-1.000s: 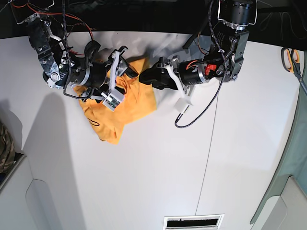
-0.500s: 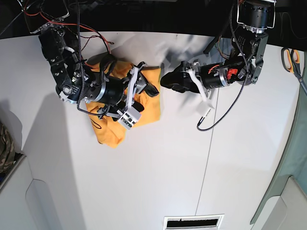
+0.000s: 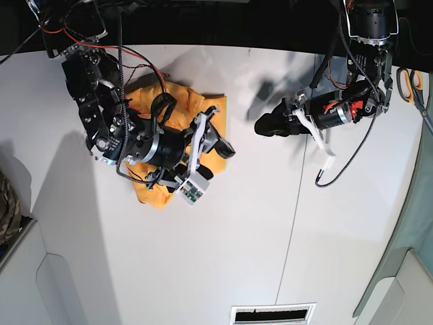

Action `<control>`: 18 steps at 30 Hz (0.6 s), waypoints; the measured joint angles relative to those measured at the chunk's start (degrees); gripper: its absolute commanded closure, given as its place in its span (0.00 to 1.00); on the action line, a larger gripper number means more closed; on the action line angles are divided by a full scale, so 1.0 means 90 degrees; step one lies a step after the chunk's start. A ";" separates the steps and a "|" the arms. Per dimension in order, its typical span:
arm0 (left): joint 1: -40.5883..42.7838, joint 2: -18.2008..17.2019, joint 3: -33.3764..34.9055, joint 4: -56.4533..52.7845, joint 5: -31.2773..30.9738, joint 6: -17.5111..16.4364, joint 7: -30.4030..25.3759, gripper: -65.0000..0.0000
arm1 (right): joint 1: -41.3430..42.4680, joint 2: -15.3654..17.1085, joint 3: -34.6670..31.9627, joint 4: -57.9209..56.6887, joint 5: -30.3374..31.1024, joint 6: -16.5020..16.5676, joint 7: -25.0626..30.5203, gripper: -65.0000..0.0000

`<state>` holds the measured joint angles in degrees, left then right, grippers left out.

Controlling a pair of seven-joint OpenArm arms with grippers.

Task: Layout the t-shirt on the table in an organized manner, then fold the t-shirt properly
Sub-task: 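Press the folded bundle with both grippers, then release and withdraw the left gripper, then grasp the bundle edge with the right gripper and tuck it over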

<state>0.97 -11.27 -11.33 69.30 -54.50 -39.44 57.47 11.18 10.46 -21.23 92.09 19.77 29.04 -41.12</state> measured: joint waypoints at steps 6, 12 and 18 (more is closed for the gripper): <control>0.0002 0.0000 -0.0002 0.0000 0.0000 0.0000 0.0000 0.39 | 0.0153 -0.0036 0.0809 0.0015 -0.0202 -0.0724 -0.0250 1.00; 0.0000 0.0000 -0.0002 0.0000 0.0027 -0.0002 -0.0002 0.39 | -0.0056 0.0151 0.2492 0.0029 0.0262 -0.0782 -0.0624 1.00; 0.0000 0.0002 -0.0007 0.0000 0.0087 -0.0002 -0.0056 0.39 | -0.1093 0.0437 0.3286 0.0034 0.1132 -0.0418 -0.0678 1.00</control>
<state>0.97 -11.25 -11.40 69.30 -53.71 -39.46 56.97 1.34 14.39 8.34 92.40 29.95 25.28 -47.22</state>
